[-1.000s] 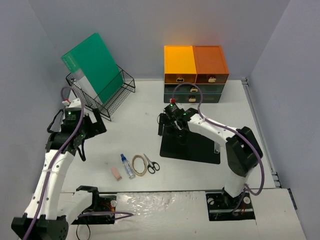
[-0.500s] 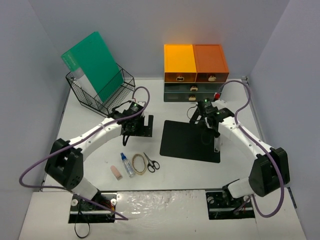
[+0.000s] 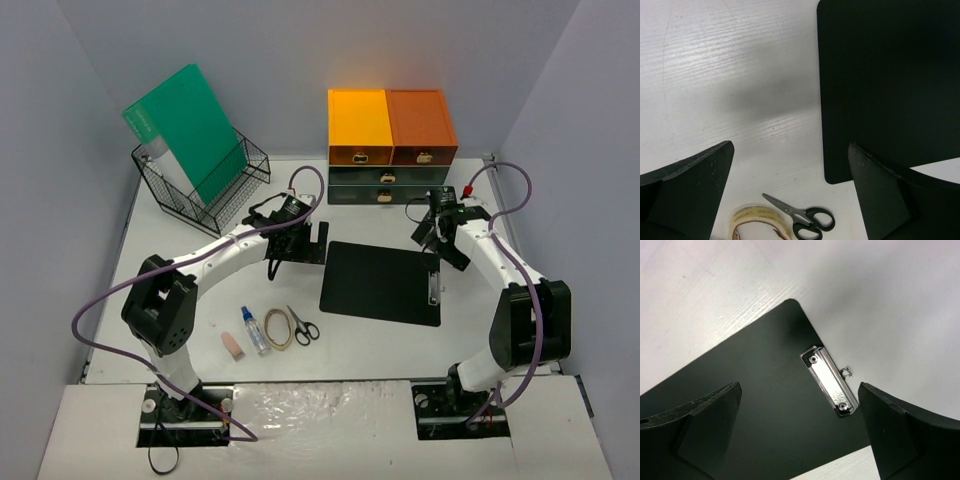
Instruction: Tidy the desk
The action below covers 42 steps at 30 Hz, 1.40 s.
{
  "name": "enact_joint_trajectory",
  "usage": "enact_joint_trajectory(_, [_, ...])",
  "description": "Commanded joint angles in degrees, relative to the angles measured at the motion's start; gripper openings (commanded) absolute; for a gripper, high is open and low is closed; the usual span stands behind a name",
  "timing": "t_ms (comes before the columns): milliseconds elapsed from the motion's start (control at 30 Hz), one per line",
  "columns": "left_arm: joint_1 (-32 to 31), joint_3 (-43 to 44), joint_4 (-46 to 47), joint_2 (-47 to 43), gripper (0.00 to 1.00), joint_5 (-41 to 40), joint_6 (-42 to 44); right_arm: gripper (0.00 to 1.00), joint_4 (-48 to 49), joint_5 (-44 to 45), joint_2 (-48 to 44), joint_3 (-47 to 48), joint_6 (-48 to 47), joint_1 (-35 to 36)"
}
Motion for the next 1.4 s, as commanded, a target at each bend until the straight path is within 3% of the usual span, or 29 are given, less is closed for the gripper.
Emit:
enact_joint_trajectory(0, [-0.4,4.9,2.5,0.3,0.97,-0.3,0.2,1.00,1.3,-1.2,-0.3,-3.4,-0.4,-1.4])
enact_joint_trajectory(333, [-1.1,6.8,2.1,2.4,0.97,-0.8,1.0,0.98,2.7,-0.6,-2.9,-12.1,1.1,-2.0])
enact_joint_trajectory(567, [-1.2,7.4,1.9,3.6,0.97,-1.0,1.5,0.69,6.7,-1.4,-2.1,-15.9,1.2,-2.0])
enact_joint_trajectory(900, [-2.0,9.5,-0.5,5.7,0.97,-2.8,3.6,0.52,8.4,1.5,-1.9,-16.6,0.5,-2.2])
enact_joint_trajectory(1367, [-2.0,10.4,-1.2,7.0,0.97,-2.3,4.6,0.52,6.9,2.6,-3.1,-17.2,1.6,-3.3])
